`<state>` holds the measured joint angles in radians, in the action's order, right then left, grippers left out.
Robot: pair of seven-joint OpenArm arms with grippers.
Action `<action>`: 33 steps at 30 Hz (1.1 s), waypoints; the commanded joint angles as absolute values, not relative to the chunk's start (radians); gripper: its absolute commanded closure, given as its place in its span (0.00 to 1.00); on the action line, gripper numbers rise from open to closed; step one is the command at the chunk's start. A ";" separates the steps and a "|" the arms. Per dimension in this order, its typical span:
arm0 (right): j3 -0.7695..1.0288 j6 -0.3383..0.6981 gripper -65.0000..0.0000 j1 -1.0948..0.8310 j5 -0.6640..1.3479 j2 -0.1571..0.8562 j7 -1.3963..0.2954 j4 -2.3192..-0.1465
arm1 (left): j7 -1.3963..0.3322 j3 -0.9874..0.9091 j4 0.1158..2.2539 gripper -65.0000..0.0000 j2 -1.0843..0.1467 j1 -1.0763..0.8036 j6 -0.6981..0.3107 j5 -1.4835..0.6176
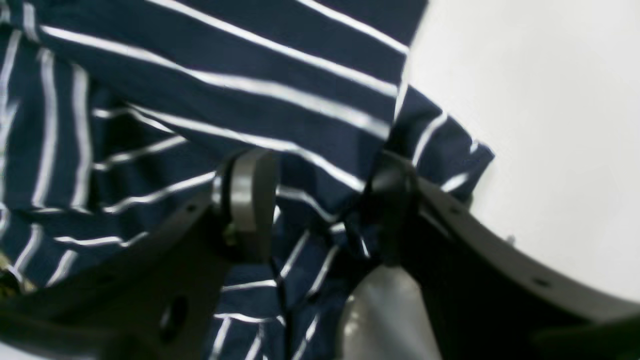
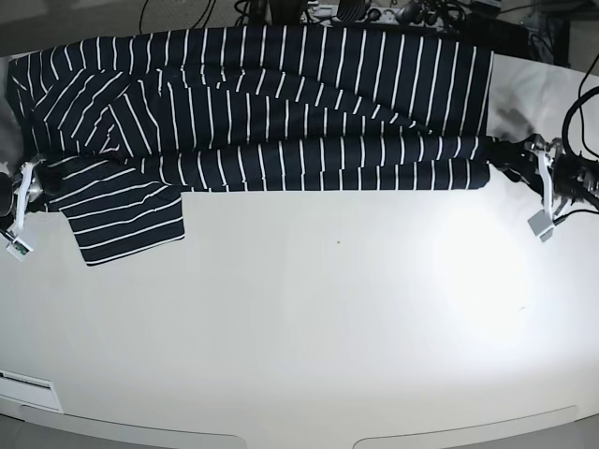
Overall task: Fold the T-shirt properly
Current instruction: 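Lift the hem with both grippers and fold it toward the collar, then push the loose sleeve onto the folded shirt with the right gripper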
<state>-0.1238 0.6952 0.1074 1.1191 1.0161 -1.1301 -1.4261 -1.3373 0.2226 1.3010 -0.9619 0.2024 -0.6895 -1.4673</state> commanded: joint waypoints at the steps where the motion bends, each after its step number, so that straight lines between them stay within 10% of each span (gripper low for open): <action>1: -0.110 0.698 0.48 0.148 1.158 1.048 -1.121 -1.454 | -1.339 0.212 1.309 0.49 -0.989 0.221 -0.698 -1.484; 7: -0.110 0.698 0.48 0.233 1.222 1.028 -1.049 -1.489 | -1.340 0.212 1.309 0.49 -0.988 0.185 -0.698 -1.484; 22: -0.110 0.486 0.42 0.279 0.656 0.716 -0.748 -1.187 | -1.339 0.211 1.309 0.49 -0.981 0.128 -0.698 -1.484; 33: -0.110 0.631 0.42 0.365 0.841 0.676 -0.787 -1.034 | -1.335 0.211 1.309 0.49 -0.981 0.128 -0.698 -1.484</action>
